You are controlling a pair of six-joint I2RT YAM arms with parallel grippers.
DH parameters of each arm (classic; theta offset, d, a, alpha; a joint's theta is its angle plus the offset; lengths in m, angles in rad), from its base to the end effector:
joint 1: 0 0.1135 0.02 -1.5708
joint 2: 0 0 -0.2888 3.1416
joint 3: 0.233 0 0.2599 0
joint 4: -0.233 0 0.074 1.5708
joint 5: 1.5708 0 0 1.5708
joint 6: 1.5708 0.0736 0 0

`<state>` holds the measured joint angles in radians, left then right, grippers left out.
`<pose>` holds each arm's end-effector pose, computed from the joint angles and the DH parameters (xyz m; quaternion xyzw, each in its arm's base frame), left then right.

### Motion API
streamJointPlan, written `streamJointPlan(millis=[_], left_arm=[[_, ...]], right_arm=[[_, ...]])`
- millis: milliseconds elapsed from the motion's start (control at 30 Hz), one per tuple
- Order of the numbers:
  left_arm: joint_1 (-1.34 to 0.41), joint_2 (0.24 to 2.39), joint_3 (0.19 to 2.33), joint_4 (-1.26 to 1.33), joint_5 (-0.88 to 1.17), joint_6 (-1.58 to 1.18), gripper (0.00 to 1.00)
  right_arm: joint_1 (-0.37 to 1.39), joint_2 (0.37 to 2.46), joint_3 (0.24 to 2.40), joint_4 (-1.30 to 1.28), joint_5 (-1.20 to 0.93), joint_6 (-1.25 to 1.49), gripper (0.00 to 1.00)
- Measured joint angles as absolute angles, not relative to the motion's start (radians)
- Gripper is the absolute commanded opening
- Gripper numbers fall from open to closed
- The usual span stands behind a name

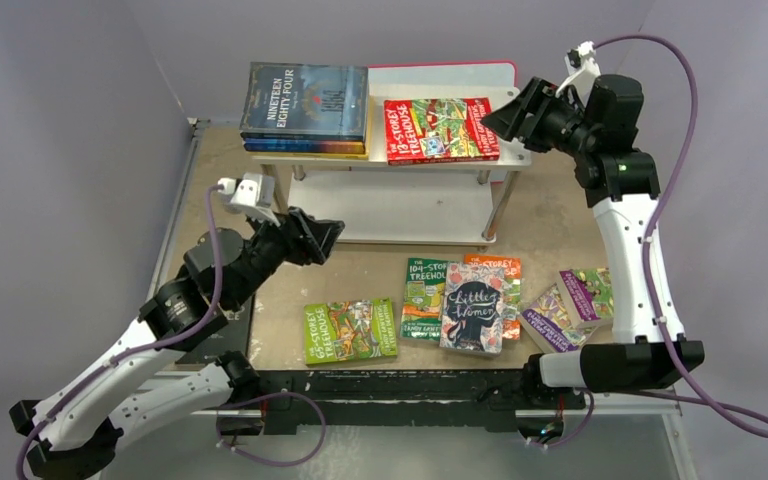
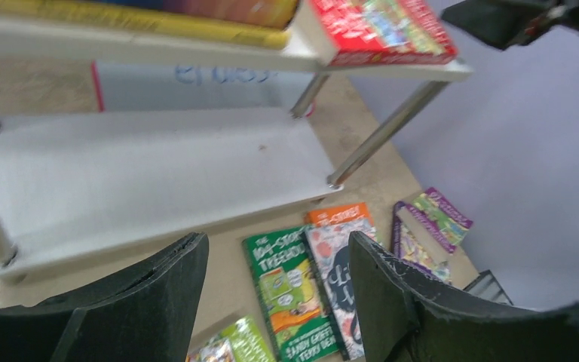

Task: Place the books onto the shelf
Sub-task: Place the book on the shelf.

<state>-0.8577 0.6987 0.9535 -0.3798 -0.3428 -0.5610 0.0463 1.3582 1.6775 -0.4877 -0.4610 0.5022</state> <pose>0.1304 -0.1129 0.4032 -0.0024 0.7475 -0.3275 0.5779 0.3164 0.0474 0.5087 0.0245 0.7579 0.3381 0.5573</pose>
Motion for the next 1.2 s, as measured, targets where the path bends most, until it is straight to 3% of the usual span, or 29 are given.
streamJointPlan(millis=[300, 467, 733, 1200], left_arm=[[-0.858, 0.892, 1.153, -0.234, -0.187, -0.464, 0.65], [-0.858, 0.953, 1.155, -0.217, -0.174, -0.451, 0.64], [-0.858, 0.941, 1.145, -0.220, -0.211, -0.453, 0.64], [-0.858, 0.874, 1.082, -0.301, -0.243, -0.483, 0.64]], right_arm=[[0.046, 1.327, 1.610, -0.481, -0.464, 0.469, 0.66], [0.046, 1.312, 1.575, -0.463, -0.475, 0.469, 0.55], [0.046, 1.306, 1.541, -0.426, -0.527, 0.472, 0.48], [0.046, 1.285, 1.452, -0.306, -0.675, 0.592, 0.47]])
